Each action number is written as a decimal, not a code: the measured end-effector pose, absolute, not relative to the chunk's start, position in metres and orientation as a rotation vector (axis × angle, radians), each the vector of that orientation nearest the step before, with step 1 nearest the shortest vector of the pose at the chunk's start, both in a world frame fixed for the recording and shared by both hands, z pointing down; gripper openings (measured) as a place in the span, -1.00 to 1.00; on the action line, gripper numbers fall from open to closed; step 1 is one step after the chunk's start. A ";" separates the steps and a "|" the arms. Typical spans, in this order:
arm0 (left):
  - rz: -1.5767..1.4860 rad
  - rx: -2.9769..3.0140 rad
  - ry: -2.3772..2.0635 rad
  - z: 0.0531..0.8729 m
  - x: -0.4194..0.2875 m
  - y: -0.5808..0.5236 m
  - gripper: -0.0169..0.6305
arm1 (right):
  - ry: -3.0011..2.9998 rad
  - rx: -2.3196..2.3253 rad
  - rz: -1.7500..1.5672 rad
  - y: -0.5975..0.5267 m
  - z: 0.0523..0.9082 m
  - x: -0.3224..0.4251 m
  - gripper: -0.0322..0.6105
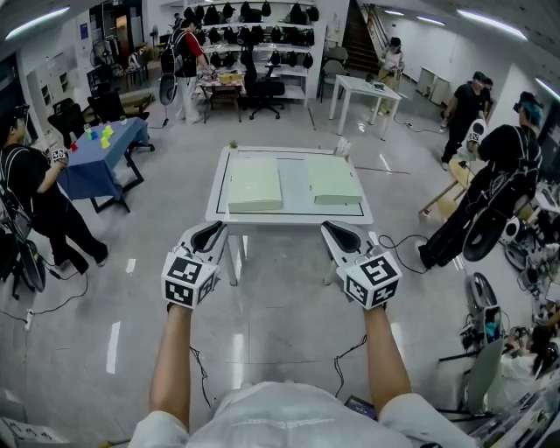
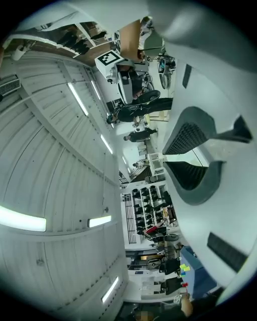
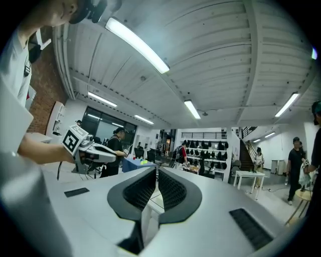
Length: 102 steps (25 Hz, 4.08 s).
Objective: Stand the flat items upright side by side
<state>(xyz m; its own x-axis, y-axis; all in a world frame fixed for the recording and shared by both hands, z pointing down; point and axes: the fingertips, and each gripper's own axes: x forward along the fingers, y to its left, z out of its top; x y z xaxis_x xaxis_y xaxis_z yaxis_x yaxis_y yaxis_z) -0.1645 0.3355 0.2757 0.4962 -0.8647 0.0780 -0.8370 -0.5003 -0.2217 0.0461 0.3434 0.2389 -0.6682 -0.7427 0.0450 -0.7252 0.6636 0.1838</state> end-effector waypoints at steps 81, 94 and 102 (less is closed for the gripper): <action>-0.529 -3.125 1.882 0.545 -0.249 -0.184 -0.03 | -2.604 0.842 0.909 -0.223 0.508 -0.053 0.21; -0.506 -3.291 1.993 0.617 -0.245 -0.229 0.12 | -2.468 0.732 1.207 -0.285 0.596 -0.064 0.33; -0.355 -3.449 2.025 0.640 -0.238 -0.238 0.23 | -2.417 0.737 1.256 -0.298 0.625 -0.063 0.35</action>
<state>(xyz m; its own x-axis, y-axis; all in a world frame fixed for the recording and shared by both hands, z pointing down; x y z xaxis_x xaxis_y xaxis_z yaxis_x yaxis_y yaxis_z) -0.2382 -0.2384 0.6402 0.5694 -0.6436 0.5115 -0.7793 -0.2245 0.5851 -0.0634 -0.2978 0.6254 -0.8163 -0.2959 0.4961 -0.5760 0.4806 -0.6613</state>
